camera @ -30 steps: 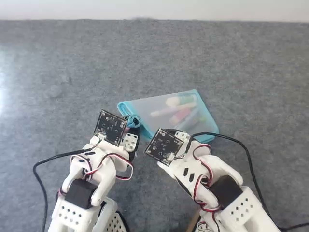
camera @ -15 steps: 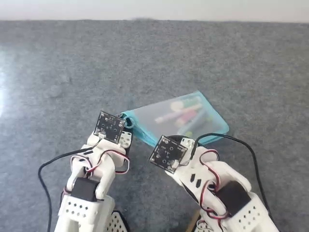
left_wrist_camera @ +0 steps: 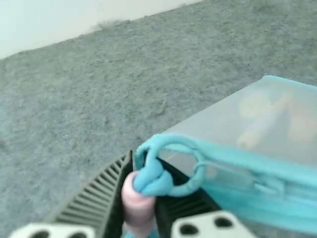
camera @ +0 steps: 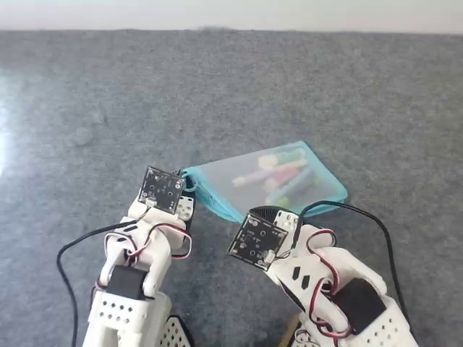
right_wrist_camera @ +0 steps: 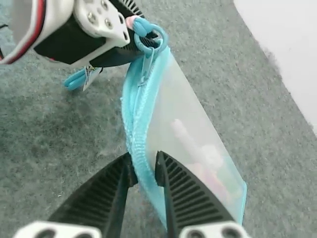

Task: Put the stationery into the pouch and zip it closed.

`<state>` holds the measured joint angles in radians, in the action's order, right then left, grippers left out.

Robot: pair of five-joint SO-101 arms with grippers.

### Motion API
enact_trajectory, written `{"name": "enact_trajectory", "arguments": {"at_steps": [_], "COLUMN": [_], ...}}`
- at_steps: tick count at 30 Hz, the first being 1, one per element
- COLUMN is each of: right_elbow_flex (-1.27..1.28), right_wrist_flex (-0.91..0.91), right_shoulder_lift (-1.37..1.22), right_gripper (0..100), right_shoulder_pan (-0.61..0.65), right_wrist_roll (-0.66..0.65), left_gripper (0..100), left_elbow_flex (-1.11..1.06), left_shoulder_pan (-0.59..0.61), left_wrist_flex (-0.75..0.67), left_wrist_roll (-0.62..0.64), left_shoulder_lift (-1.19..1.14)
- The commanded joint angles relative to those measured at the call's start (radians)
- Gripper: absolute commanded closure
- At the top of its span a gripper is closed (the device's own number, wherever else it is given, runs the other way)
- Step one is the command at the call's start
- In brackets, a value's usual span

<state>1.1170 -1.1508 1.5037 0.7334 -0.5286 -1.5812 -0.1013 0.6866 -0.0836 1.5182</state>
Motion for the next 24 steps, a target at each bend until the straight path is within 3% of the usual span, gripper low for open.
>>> {"name": "enact_trajectory", "arguments": {"at_steps": [1,5,17,21,24], "right_elbow_flex": [-0.069,-0.103,-0.149,-0.066,0.043], "right_wrist_flex": [-0.016,-0.018,-0.042,-0.016,0.082], "right_shoulder_lift": [0.038,0.039,0.028,0.022,-0.021], "right_gripper": [99.1,99.1,99.0,97.5,87.7], "right_shoulder_pan": [-0.019,-0.079,-0.070,0.176,0.295], "right_wrist_roll": [-0.011,-0.009,0.002,0.078,0.100], "left_gripper": [99,99,99,99,99], "left_elbow_flex": [-0.021,-0.071,-0.065,-0.007,0.053], "left_shoulder_pan": [0.049,0.049,0.049,-0.020,-0.055], "left_wrist_flex": [-0.080,-0.141,-0.097,-0.023,0.046], "left_wrist_roll": [-0.046,-0.100,-0.103,-0.092,-0.034], "left_shoulder_lift": [0.002,0.002,0.002,0.002,0.002]}}
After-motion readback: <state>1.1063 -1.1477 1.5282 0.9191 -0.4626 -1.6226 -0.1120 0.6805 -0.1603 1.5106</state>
